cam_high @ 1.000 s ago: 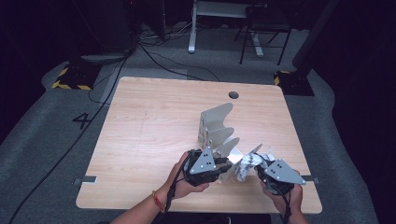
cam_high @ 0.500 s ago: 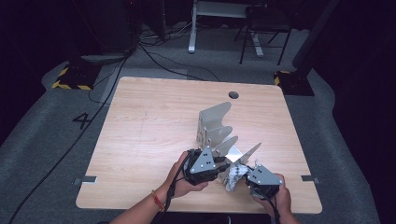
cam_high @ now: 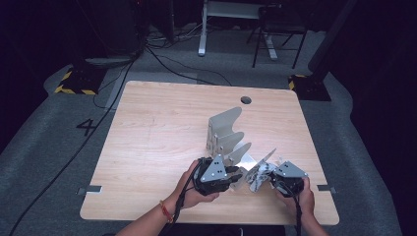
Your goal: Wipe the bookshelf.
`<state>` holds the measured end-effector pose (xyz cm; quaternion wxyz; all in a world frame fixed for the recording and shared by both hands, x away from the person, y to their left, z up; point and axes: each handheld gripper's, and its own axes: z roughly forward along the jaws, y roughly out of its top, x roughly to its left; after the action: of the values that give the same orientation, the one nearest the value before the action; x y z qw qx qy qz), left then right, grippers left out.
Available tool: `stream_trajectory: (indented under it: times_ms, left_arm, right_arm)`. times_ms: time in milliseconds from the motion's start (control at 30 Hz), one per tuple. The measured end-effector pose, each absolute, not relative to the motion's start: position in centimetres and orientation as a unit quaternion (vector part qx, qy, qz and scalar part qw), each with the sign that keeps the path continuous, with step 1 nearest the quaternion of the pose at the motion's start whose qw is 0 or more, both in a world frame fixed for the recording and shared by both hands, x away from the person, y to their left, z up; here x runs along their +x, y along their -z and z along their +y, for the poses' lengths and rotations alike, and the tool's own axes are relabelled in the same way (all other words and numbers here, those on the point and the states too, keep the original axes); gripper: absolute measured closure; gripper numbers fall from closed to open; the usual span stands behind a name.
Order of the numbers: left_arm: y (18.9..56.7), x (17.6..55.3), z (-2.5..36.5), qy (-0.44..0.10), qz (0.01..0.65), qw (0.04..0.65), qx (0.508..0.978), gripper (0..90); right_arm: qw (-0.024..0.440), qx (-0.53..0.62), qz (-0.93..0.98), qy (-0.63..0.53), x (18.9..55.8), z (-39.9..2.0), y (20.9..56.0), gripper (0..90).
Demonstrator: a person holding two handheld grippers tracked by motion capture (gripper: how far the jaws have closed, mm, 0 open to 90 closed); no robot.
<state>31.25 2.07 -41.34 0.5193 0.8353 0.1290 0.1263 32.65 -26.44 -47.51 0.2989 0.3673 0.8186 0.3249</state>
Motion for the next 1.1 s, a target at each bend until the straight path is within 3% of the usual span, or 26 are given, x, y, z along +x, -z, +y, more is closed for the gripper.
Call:
stream_trajectory:
  times_ms: [633,1100]
  left_arm:
    - [41.7,31.8,1.6,-0.123,0.130,0.514,0.839,67.2]
    - [41.2,31.7,1.2,-0.127,0.123,0.521,0.835,67.5]
  right_arm:
    - [0.265,0.254,0.861,-0.352,28.6,-21.0,47.4,83.4]
    - [0.304,0.365,0.825,-0.306,33.5,-26.0,48.3,83.4]
